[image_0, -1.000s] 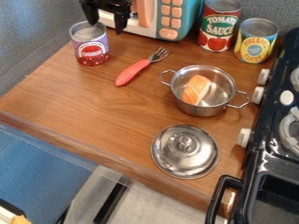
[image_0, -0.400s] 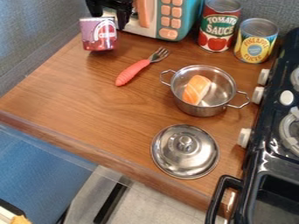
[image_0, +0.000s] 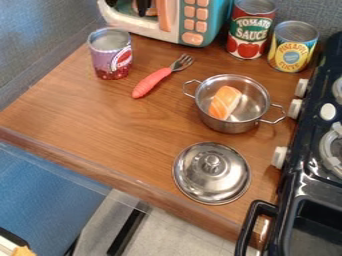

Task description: Move the can to the lower left side of table

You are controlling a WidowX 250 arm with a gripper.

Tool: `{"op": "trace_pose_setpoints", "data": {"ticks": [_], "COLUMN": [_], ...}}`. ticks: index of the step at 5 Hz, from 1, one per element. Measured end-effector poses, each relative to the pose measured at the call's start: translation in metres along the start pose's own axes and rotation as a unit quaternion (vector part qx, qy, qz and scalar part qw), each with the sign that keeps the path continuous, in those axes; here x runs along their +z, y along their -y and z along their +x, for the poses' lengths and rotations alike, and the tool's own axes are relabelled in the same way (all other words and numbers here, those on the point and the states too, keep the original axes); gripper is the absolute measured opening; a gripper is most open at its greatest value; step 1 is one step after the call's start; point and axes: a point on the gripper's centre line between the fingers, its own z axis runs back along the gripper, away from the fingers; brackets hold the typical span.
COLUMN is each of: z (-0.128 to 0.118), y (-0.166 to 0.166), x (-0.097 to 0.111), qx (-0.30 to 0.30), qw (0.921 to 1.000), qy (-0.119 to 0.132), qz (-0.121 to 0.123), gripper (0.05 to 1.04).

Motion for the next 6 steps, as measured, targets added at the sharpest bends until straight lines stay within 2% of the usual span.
{"op": "trace_pose_setpoints", "data": {"ticks": [2, 3, 4, 6], "z": [0.003, -0.007, -0.011, -0.039], "y": [-0.002, 0.003, 0.009, 0.03], "x": [-0.006, -0.031, -0.049, -0.072], "qx": [0.005, 0.002, 0.0, -0.022], "qw": [1.0, 0.9998, 0.9992, 0.9951], "qy": [0.003, -0.022, -0.035, -0.081], "qz": [0.006, -0.001, -0.016, -0.052], "gripper": [1.0, 1.0, 1.0, 1.0]}}
